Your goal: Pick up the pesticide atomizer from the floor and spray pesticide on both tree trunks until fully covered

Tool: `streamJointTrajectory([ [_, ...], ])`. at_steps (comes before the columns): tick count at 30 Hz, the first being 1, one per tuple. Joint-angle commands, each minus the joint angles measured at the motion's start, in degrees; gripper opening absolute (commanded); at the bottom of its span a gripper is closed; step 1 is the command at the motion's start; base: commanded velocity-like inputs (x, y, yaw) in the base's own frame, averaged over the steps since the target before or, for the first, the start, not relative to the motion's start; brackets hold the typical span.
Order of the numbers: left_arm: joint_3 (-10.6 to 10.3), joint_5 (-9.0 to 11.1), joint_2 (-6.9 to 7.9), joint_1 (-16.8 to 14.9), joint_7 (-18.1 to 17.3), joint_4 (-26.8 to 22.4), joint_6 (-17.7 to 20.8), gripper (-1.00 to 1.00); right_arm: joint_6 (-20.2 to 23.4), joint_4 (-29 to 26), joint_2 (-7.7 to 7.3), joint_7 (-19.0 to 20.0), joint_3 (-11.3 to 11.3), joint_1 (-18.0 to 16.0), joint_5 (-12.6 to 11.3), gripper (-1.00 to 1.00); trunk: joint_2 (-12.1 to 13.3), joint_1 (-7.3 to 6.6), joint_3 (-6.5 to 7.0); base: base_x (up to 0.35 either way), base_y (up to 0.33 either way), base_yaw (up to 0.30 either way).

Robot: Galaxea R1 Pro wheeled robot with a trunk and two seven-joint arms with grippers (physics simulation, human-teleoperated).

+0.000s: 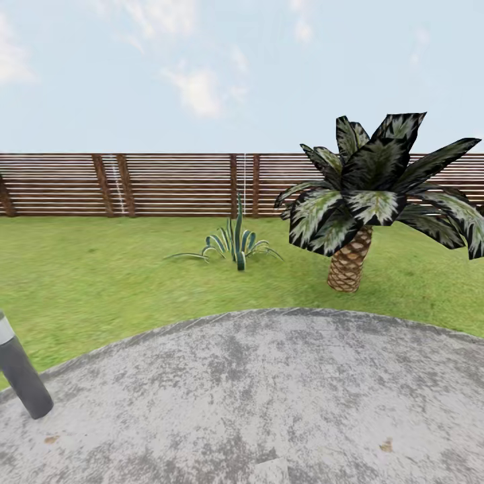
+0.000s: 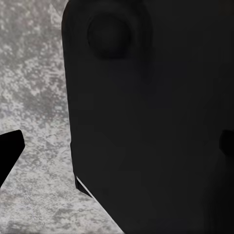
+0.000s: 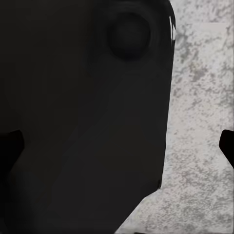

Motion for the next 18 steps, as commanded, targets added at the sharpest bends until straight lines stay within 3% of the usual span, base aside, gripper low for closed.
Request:
streamJointTrajectory([
  [1,0.0,0.0,-0.01,0.0,0.0,0.0,0.0,1.00,0.0,0.0,-0.01,0.0,0.0,0.0,0.0,1.00,0.0,0.02,0.01,0.000,0.000,0.000],
  [9,0.1,0.1,-0.27,0.0,0.0,-0.2,0.0,1.00,0.4,-1.6,2.06,-0.2,0.1,-1.1,0.1,1.00,0.0,0.02,0.01,0.000,0.000,0.000],
  [18,0.3,0.4,0.21,-0.1,0.2,-0.5,-0.7,1.00,-0.9,-2.0,2.20,-0.3,0.0,-1.6,0.0,1.00,0.0,0.02,0.01,0.000,0.000,0.000],
])
